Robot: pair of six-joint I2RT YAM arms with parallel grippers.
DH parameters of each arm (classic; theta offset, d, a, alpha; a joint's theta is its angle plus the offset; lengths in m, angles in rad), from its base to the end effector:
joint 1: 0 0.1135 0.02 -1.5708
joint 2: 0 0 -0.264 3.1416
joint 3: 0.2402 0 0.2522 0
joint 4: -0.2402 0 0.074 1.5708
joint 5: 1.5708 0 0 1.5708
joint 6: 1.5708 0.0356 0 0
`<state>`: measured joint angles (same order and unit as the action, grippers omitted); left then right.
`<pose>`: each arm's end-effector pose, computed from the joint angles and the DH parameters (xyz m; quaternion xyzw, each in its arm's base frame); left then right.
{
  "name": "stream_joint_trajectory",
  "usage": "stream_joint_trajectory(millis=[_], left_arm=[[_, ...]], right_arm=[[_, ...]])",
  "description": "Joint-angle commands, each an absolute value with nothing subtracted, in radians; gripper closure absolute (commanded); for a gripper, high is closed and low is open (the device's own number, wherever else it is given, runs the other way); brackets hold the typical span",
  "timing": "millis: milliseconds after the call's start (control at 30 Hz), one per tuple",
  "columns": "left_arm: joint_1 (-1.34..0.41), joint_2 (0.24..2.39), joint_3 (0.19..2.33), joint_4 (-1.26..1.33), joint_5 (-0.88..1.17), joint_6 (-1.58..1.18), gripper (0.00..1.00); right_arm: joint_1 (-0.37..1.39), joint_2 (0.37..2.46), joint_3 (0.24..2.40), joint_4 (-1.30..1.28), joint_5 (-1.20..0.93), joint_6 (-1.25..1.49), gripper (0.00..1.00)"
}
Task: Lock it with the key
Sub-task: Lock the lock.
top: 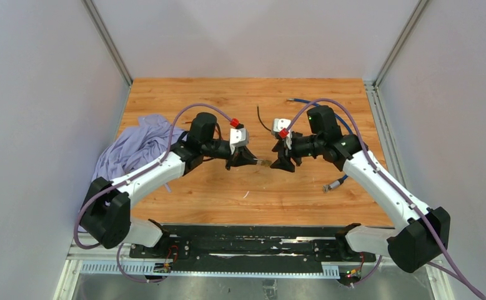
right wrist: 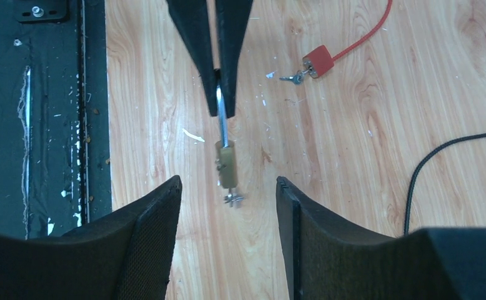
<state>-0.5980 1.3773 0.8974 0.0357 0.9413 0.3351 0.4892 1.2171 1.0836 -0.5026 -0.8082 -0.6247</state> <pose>0.2317 -0.1927 0.2719 0.5552 0.5641 -0.4425 0.4216 0.2162 0.1443 0.3294 -0.5843 0.6032 0.3222 0.4371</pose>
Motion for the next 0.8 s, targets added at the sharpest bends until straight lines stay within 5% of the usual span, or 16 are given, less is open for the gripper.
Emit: stream_joint_trajectory(millis=[0, 767], left_arm=[[-0.581, 1.339, 0.919, 0.085, 0.979, 0.309, 1.0], [-0.574, 1.33, 0.907, 0.122, 0.998, 0.277, 1.0]], right_arm=[[0.474, 1.221, 1.085, -0.543, -0.871, -0.676, 0.46], [0.447, 1.315, 1.069, -0.566, -0.83, -0.758, 0.74]])
